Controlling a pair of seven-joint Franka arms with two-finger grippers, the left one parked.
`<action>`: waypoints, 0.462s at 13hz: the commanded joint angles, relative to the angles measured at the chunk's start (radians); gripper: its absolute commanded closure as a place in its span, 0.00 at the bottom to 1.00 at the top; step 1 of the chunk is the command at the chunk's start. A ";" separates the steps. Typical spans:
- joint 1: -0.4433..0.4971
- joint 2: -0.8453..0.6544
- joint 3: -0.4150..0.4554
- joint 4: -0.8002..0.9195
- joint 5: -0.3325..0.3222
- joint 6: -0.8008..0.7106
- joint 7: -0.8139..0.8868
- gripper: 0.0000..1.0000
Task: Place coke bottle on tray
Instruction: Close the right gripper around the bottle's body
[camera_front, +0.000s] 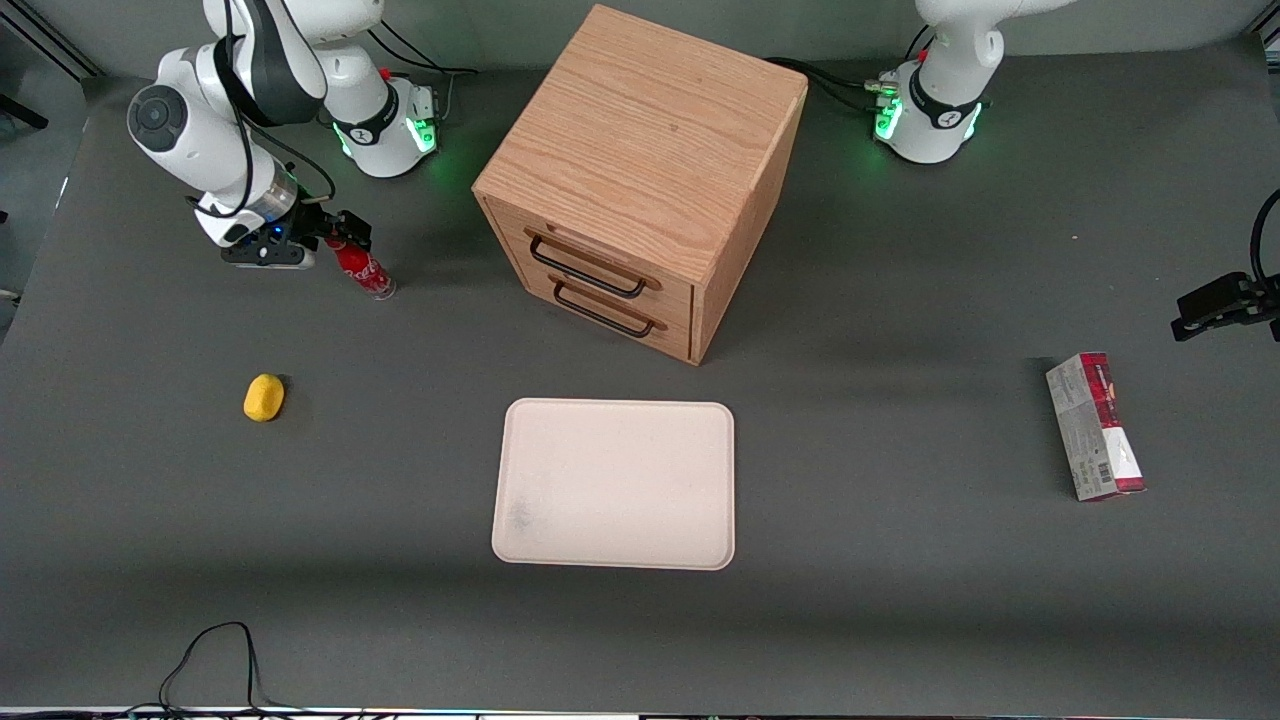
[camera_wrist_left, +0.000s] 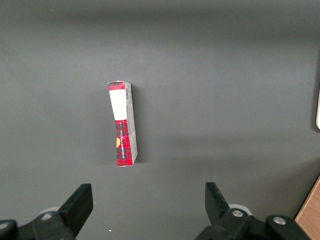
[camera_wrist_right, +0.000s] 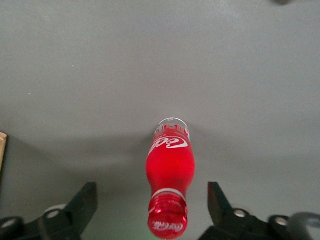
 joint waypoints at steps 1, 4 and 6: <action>0.004 0.004 -0.006 -0.035 -0.005 0.034 -0.022 0.45; 0.002 0.020 -0.006 -0.031 -0.005 0.008 -0.022 0.77; 0.002 0.056 -0.006 -0.012 -0.005 0.003 -0.022 0.87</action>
